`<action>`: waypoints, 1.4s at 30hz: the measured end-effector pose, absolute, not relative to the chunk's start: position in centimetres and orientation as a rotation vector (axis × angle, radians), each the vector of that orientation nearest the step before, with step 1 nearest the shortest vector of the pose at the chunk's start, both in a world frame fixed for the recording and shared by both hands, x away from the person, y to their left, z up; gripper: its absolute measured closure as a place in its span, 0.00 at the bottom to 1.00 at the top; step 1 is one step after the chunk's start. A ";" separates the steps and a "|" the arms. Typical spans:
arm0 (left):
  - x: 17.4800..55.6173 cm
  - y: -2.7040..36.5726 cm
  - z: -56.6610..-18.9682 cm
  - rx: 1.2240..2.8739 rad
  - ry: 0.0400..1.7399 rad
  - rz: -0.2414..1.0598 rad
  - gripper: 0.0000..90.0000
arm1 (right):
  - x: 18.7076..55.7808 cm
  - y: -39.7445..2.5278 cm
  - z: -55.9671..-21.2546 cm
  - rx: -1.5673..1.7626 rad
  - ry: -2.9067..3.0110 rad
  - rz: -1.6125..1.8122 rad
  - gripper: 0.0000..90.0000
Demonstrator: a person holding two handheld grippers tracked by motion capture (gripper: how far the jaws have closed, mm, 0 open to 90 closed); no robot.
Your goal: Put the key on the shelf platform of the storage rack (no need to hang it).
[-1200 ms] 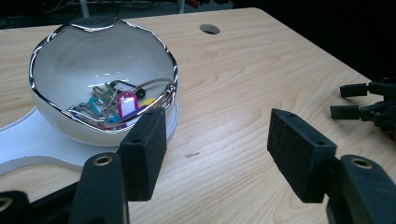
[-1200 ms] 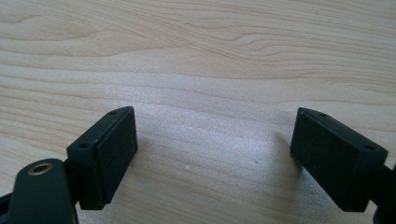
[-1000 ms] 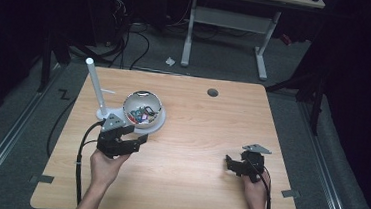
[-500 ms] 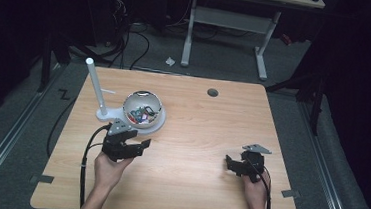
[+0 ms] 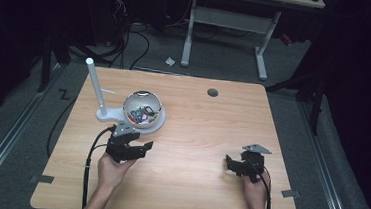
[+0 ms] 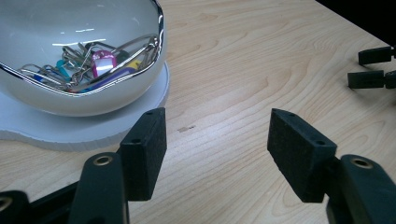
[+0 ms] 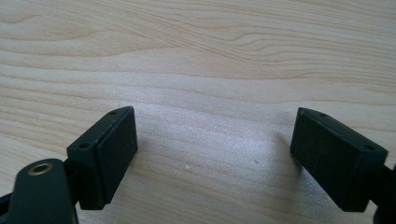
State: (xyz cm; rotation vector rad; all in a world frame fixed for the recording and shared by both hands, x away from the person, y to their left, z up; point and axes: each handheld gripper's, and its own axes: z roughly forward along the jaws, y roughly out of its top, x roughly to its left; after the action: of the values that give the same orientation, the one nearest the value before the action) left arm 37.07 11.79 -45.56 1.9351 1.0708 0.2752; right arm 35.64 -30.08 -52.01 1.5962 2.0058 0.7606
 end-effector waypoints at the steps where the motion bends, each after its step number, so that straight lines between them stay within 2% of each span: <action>1: 37.1 11.7 -45.7 1.934 1.073 0.274 0.42 | 35.6 -30.1 -52.0 1.596 2.006 0.761 0.16; 42: 38.4 7.5 -49.4 2.049 1.032 0.241 0.43 | 35.6 -30.1 -52.0 1.596 2.005 0.760 0.16</action>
State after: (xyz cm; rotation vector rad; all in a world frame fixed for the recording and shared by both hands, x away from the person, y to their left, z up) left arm 38.38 7.50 -49.43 2.0490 1.0318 0.2406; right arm 35.63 -30.08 -52.01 1.5961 2.0055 0.7604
